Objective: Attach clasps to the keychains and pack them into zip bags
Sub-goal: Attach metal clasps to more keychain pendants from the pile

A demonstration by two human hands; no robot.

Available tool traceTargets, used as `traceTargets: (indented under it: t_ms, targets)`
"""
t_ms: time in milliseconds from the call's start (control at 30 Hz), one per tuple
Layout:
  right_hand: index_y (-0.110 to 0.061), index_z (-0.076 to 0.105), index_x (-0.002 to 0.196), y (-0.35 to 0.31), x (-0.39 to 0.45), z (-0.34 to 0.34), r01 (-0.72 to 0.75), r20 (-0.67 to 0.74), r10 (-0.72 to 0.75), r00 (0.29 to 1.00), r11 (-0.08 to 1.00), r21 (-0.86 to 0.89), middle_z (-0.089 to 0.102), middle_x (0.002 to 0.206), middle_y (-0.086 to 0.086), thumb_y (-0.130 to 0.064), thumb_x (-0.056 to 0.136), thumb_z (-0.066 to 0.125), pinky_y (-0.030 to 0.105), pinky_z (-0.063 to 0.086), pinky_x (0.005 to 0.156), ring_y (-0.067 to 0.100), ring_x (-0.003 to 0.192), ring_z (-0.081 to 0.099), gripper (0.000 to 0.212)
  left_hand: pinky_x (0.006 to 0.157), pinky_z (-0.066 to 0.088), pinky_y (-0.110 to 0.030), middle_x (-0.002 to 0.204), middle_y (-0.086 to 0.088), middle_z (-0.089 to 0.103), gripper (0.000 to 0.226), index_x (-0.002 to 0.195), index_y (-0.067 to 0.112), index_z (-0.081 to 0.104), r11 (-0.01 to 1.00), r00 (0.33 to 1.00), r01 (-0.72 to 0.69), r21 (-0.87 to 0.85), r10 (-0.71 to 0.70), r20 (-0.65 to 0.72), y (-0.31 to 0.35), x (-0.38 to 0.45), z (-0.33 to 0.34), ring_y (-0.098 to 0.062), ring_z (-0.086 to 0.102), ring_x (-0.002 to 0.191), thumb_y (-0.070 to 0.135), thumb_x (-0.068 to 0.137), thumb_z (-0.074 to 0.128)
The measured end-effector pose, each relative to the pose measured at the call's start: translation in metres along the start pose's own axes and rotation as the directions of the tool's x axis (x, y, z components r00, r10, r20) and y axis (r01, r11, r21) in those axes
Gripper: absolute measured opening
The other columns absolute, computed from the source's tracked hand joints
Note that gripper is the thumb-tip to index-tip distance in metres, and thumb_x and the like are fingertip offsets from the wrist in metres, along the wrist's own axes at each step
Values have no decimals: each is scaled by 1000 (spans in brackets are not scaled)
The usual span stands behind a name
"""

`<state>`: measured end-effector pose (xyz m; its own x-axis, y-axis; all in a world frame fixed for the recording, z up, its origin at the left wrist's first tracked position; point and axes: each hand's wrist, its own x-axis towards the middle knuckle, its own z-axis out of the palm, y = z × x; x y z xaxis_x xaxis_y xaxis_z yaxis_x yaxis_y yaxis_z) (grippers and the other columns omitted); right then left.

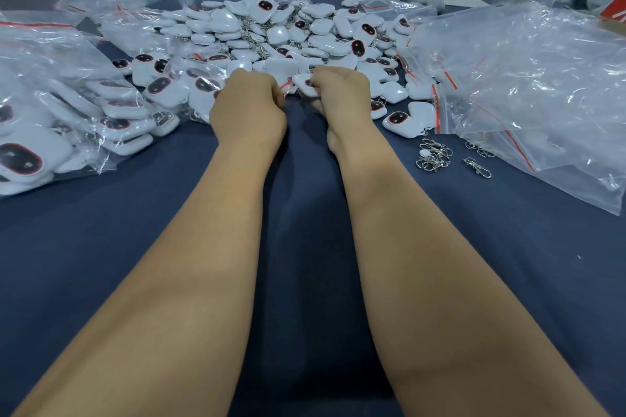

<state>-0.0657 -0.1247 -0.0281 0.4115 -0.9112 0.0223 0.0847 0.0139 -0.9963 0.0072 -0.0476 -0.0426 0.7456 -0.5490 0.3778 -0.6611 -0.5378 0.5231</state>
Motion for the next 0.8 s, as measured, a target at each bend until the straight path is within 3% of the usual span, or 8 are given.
traceTargets:
  t_ms: [100, 133, 167, 200, 233, 400, 700, 800]
  targets:
    - [4, 64, 110, 1, -2, -1, -7, 31, 8, 999, 999, -38, 64, 102, 23, 6, 80, 62, 45, 53, 88, 38, 98, 64, 30, 62, 34, -30, 110, -5, 60, 36, 84, 28, 70, 998, 999, 27, -51, -28, -32, -2, 0, -1, -26, 54, 83, -1, 75, 52]
    - [8, 64, 99, 2, -2, -2, 23, 50, -21, 999, 999, -38, 60, 91, 28, 8, 77, 62, 50, 52, 91, 31, 122, 43, 21, 60, 33, -29, 105, -4, 61, 36, 83, 29, 69, 995, 999, 29, -90, -32, -34, -2, 0, -2, -26, 56, 83, -1, 74, 52]
    - [9, 62, 85, 1, -4, -2, 45, 74, -43, 996, 999, -28, 52, 79, 26, 9, 75, 61, 42, 46, 69, 19, 81, 33, 9, 57, 32, -28, 98, -2, 62, 34, 82, 29, 68, 990, 999, 29, -140, -34, -33, -2, 0, -2, -25, 57, 83, 1, 75, 52]
    - [10, 59, 77, 1, -6, -2, 52, 92, -51, 995, 998, -17, 45, 74, 21, 10, 75, 60, 36, 27, 69, 22, 77, 33, 2, 56, 33, -28, 94, -2, 63, 31, 82, 29, 69, 981, 999, 27, -195, -34, -33, -1, 0, -1, -24, 58, 81, 3, 77, 52]
    - [12, 58, 78, 0, -6, -1, 47, 90, -46, 995, 999, 0, 46, 74, 17, 9, 77, 59, 37, 39, 67, 26, 71, 41, 3, 58, 36, -27, 92, -2, 64, 30, 85, 28, 70, 969, 999, 26, -248, -35, -35, 0, 0, -1, -22, 58, 80, 6, 78, 52]
    - [-20, 60, 83, 0, -3, 0, 65, 90, -71, 993, 996, 65, 62, 81, 5, 2, 86, 59, 28, 52, 71, 18, 73, 58, 23, 71, 54, -32, 86, 7, 64, 39, 101, 27, 73, 910, 993, 96, -404, -115, -24, 2, -1, -4, -19, 64, 83, 6, 75, 52]
    - [-15, 52, 56, 2, -2, 0, 73, 134, -77, 988, 997, 33, 45, 57, 1, -1, 81, 68, 27, 34, 58, 17, 60, 39, 33, 69, 53, -34, 88, -3, 70, 37, 89, 32, 70, 797, 991, 105, -595, -137, -9, -1, 1, -4, -22, 63, 72, 3, 80, 50]
    - [-10, 66, 80, 3, -2, 2, 96, 187, -99, 977, 995, 29, 59, 76, 4, -6, 87, 66, 27, 42, 68, 15, 74, 50, 8, 73, 53, -29, 87, 8, 67, 33, 97, 32, 71, 800, 986, 123, -587, -167, -20, -1, 3, -2, -13, 63, 78, 7, 84, 53]
